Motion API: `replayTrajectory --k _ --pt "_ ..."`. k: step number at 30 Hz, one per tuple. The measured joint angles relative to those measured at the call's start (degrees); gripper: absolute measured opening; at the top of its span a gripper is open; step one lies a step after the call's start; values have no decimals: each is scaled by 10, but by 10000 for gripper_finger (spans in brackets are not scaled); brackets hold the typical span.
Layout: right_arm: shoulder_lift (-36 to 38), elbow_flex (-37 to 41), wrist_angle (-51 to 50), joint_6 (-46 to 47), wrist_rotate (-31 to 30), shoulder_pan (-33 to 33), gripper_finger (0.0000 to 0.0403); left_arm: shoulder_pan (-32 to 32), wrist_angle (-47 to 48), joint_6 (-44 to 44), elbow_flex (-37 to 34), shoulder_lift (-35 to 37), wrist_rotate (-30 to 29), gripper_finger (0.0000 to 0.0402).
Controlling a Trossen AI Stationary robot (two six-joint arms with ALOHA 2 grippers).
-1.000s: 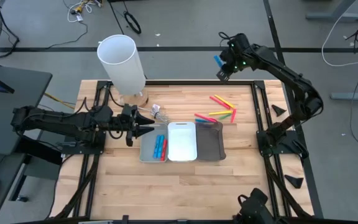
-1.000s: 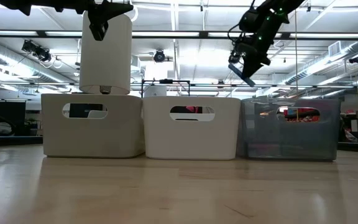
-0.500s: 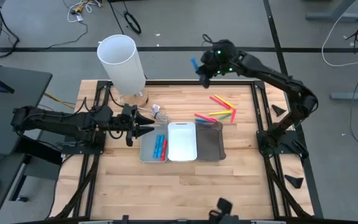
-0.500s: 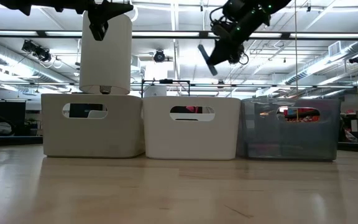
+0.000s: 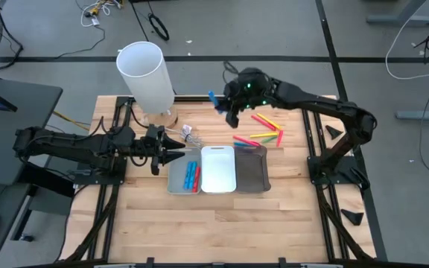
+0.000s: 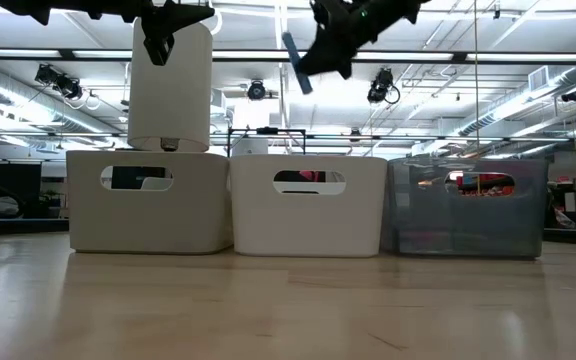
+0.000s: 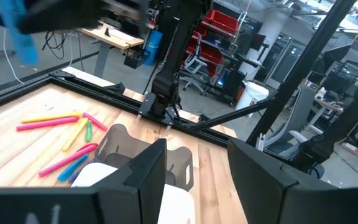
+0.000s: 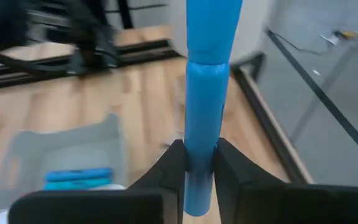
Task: Pick & Place Markers
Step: Put the blue marker into the gray bin
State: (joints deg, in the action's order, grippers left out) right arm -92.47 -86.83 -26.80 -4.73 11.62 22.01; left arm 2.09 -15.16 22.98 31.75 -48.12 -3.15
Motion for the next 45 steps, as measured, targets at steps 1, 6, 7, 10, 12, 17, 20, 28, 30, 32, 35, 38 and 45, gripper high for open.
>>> replayTrajectory --k 1,6,7,10,12,17,20,28,30,32,35,38,45 --pt "0 0 5 0 0 -13 48 0 0 0 0 0 0 177" --pt "0 0 39 27 0 -71 48 0 0 0 0 0 0 177" --pt "0 0 47 32 0 -82 48 0 0 0 0 0 0 177" --pt "0 0 73 51 -1 -110 48 0 0 0 0 0 0 177" --pt "0 0 92 67 -2 -127 48 0 0 0 0 0 0 177" --pt "0 0 132 106 -3 -166 48 0 0 0 0 0 0 177" --pt "0 0 149 140 -15 -189 48 0 0 0 0 0 0 177" --pt "0 0 163 164 -58 -243 48 0 0 0 0 0 0 177" --pt "0 0 166 165 -66 -252 48 0 0 0 0 0 0 177" --pt "0 0 167 165 -73 -258 48 0 0 0 0 0 -1 177" --pt "0 0 167 168 -83 -264 48 0 -1 19 0 0 -12 177" --pt "0 0 166 178 -83 -264 48 0 -1 23 0 0 -13 177" --pt "1 0 176 178 -83 -264 48 0 -12 9 5 -15 -6 177"
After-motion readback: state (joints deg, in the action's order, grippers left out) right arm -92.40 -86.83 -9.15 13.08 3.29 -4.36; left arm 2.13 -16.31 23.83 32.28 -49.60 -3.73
